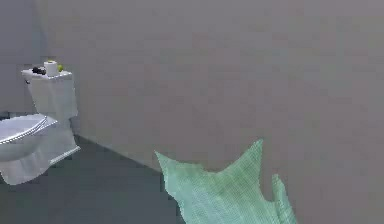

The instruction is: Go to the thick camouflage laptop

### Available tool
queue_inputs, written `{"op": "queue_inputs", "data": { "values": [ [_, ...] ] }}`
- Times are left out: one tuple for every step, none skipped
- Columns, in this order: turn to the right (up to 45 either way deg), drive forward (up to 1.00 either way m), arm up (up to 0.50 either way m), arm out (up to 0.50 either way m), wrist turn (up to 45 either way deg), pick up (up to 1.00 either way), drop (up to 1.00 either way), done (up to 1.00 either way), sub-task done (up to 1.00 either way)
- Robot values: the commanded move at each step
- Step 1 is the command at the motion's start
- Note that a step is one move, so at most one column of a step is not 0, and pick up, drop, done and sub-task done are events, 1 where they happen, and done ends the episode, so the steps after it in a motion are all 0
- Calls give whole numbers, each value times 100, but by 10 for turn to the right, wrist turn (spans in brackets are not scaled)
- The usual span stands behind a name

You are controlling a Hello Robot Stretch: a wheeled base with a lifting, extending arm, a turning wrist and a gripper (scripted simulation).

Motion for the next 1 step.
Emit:
{"op": "queue_inputs", "data": {
  "values": [
    [450, 0, 0, 0, 0, 0, 0, 0, 0]
  ]
}}
